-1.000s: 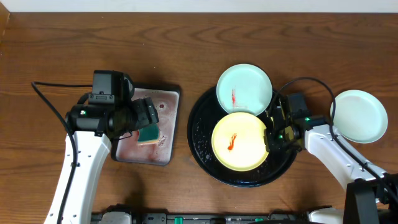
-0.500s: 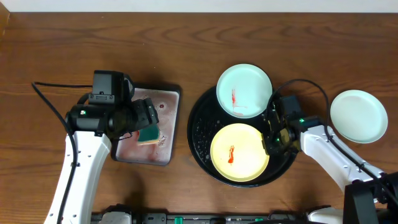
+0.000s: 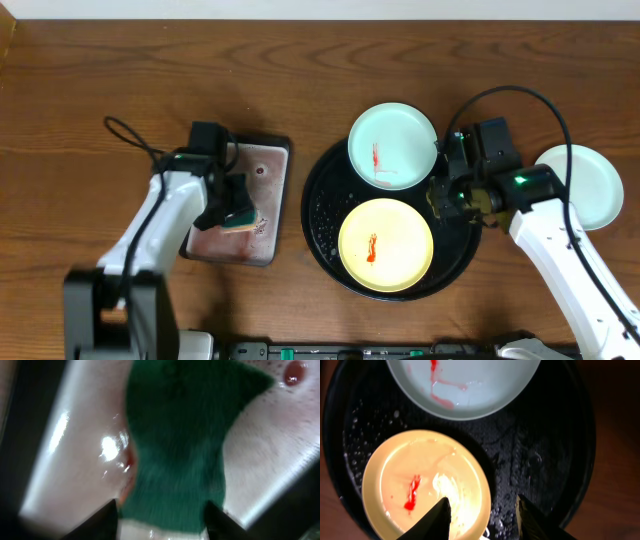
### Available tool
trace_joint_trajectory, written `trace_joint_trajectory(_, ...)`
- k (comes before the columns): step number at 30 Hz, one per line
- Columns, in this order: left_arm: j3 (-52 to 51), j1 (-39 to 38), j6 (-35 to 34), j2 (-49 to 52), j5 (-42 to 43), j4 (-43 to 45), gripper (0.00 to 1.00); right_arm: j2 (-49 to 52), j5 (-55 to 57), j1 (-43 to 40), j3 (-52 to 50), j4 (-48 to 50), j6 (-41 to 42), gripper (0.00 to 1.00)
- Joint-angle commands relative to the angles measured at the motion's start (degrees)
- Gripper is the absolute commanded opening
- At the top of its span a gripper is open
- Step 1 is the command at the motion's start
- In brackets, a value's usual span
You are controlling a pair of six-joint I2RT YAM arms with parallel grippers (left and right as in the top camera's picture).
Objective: Clean dirty plates on tray and stack at the side
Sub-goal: 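Grasp the green sponge in the soapy tray with the left gripper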
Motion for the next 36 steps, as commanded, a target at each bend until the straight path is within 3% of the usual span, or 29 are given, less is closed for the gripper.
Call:
trace_joint_trajectory(1,-0.4,-0.1,-1.7,5.7,2.3,3.1,0.38,-0.8,-1.2,-0.1,0.3,-1.6,0.5,0.4)
trace_joint_trajectory(4,-0.4,-0.1,-1.7,9.0,2.3,4.7,0.19,-0.8,-1.2,-0.1,0.3,-2.6,0.5,0.39)
trace_joint_trajectory(5,-0.4,-0.1,-1.6,9.9,2.3,4.7,0.08,-0.8,-1.2,-0.1,0.3,-2.9,0.5,0.39)
trace_joint_trajectory(12,2.3,-0.1,0.3,8.3,2.3,-1.6,0.07,-0.8,-1.2,-0.1,0.3,-3.1,0.5,0.38)
trace_joint_trajectory(13,2.9,-0.1,0.7,7.8,2.3,-2.6,0.1,-0.8,-1.2,-0.1,0.3,-3.1,0.5,0.38)
trace_joint_trajectory(14,4.0,-0.1,1.4,6.9,2.3,-4.0,0.3,-0.8,-1.2,-0.1,0.3,-3.1,0.5,0.38)
trace_joint_trajectory(15,5.1,-0.1,2.1,5.8,2.3,-5.2,0.41,-0.8,-1.2,-0.1,0.3,-3.1,0.5,0.38)
trace_joint_trajectory(18,6.3,-0.1,4.3,3.0,1.7,-5.3,0.59,-0.8,-1.2,-0.1,0.3,-3.1,0.5,0.39)
trace_joint_trajectory(23,5.6,-0.1,4.4,2.7,-4.5,-0.9,0.62,-0.8,-1.2,-0.1,0.3,-3.1,0.5,0.39)
trace_joint_trajectory(29,1.9,-0.1,4.4,7.4,-4.6,6.0,0.62,-0.8,-1.2,-0.1,0.3,-3.1,0.5,0.39)
trace_joint_trajectory(31,1.2,-0.1,4.4,9.5,-4.6,7.7,0.54,-0.8,-1.2,-0.1,0.3,-3.1,0.6,0.39)
trace_joint_trajectory(34,1.1,-0.1,4.3,11.6,-4.3,8.3,0.08,-0.8,-1.2,-0.1,0.3,-3.3,1.2,0.39)
trace_joint_trajectory(36,1.3,-0.1,4.4,11.3,-4.3,8.1,0.08,-0.8,-1.2,-0.1,0.3,-3.3,1.2,0.39)
